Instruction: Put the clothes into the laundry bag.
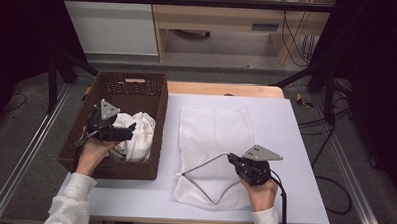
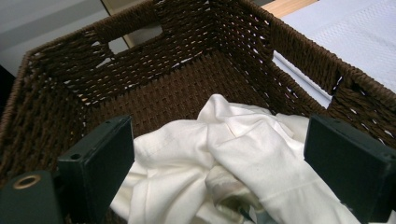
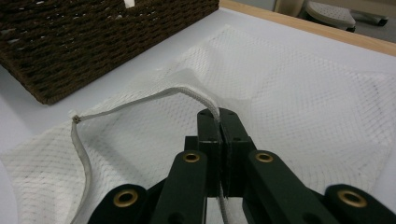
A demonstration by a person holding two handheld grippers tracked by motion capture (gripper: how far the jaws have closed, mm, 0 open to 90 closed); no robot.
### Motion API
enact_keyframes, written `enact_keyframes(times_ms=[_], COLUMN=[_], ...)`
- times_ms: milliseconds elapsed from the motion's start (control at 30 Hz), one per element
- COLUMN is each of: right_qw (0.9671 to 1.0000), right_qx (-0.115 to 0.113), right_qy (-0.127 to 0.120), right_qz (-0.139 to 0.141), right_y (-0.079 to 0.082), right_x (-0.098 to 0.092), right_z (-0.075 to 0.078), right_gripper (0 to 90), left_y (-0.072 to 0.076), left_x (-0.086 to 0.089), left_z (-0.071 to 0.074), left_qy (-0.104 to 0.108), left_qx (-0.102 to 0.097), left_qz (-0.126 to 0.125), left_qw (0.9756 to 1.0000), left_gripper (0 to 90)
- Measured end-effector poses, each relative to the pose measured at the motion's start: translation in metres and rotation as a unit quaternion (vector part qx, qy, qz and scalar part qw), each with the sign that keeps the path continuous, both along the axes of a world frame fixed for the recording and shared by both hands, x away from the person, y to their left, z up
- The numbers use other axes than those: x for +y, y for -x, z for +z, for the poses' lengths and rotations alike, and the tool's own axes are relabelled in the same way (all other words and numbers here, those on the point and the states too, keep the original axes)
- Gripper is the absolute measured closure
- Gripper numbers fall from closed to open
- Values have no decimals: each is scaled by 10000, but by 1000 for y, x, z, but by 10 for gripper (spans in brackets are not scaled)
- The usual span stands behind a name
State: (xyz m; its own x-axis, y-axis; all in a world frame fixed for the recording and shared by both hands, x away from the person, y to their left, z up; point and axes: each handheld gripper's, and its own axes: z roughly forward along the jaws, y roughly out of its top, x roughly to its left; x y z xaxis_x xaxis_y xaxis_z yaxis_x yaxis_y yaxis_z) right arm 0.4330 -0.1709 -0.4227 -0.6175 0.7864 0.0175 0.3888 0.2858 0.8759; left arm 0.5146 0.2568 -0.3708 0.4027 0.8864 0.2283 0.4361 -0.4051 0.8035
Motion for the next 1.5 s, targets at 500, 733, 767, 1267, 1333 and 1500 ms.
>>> enact_keyframes(times_ms=[500,733,767,1267,1333,1500], right_qw=[9999,9998,9998,9996,9997,9997], right_qx=[93,154,183,247,240,244], right_qy=[51,75,79,91,85,72], right_qz=[24,42,45,79,63,56], right_y=[-1,-2,-2,-3,-3,-4], right_x=[0,0,1,0,-1,-3], right_z=[-1,-2,-2,-3,-3,-3], right_gripper=[887,885,885,884,885,885], left_y=[-19,-24,-28,-32,-30,-27], left_x=[-2,-14,-19,-22,-22,-20], left_z=[-34,-45,-49,-51,-49,-42], left_qy=[-184,-573,-729,-727,-764,-655], left_qx=[1145,1501,1636,1976,1911,1738], left_qz=[-195,-290,-244,-123,-172,-189], left_qw=[9931,9866,9835,9775,9784,9824], left_gripper=[37,0,0,388,434,532])
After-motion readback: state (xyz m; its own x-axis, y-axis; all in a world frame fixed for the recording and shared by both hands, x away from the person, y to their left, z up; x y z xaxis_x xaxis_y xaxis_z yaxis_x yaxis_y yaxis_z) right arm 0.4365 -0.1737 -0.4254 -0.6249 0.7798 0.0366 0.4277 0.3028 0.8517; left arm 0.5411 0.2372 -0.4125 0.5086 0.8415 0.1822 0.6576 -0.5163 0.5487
